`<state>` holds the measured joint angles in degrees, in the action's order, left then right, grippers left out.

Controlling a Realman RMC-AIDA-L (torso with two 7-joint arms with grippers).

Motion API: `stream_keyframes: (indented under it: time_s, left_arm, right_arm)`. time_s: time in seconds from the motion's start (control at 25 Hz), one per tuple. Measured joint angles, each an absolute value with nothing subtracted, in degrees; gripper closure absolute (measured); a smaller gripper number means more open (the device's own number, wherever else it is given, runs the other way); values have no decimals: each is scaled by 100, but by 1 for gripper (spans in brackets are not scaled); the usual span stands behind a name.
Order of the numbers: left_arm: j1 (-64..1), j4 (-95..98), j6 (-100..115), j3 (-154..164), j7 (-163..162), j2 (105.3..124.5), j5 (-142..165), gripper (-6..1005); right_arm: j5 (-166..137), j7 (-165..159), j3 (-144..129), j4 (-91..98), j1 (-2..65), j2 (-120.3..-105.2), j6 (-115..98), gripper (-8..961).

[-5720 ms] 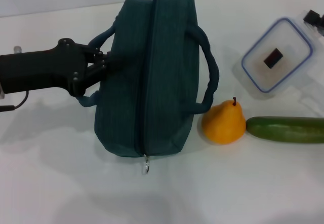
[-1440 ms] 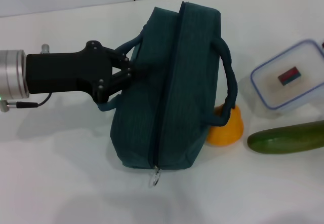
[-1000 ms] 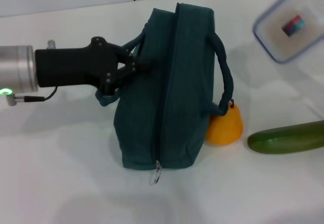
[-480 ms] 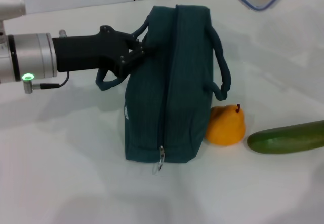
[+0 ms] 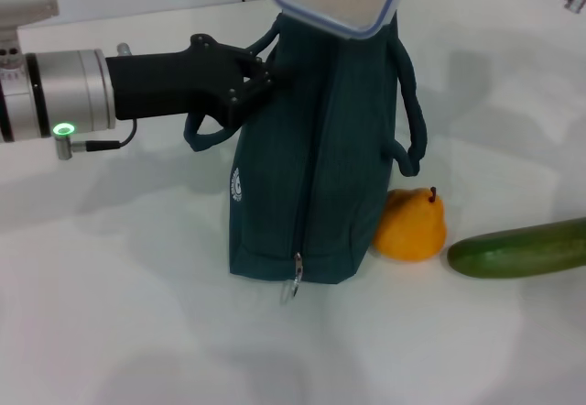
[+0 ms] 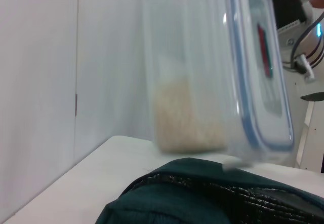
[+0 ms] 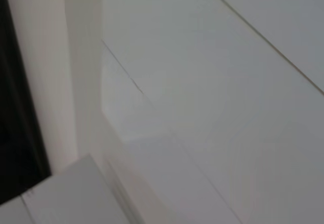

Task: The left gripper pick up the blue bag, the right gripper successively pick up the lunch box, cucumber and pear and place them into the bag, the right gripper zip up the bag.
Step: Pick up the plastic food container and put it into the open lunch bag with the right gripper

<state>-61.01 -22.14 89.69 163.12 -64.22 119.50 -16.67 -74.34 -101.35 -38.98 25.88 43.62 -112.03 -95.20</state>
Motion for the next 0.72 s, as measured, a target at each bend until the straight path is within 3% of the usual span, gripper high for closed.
stream_keyframes:
  time_s: [0.32,0.48,0.72]
  left_arm:
    - [-6134,-2179,8955,16312,-6411,11962,-1659,916]
    - [-6119,-2105,8953,16312,-6410,11955,-1668,915]
    - [-6016,-2131,8950,16307,-6366,11944,-1730,914]
  right_arm:
    - [-7451,-9601,-4245,2599,4364,-11295,-9107,847]
    - [-7459,-9606,-4500,2590,4304,-11258,-9128,843]
    - [-7437,-9927,-4595,2908,3667,-11225,-9373,836]
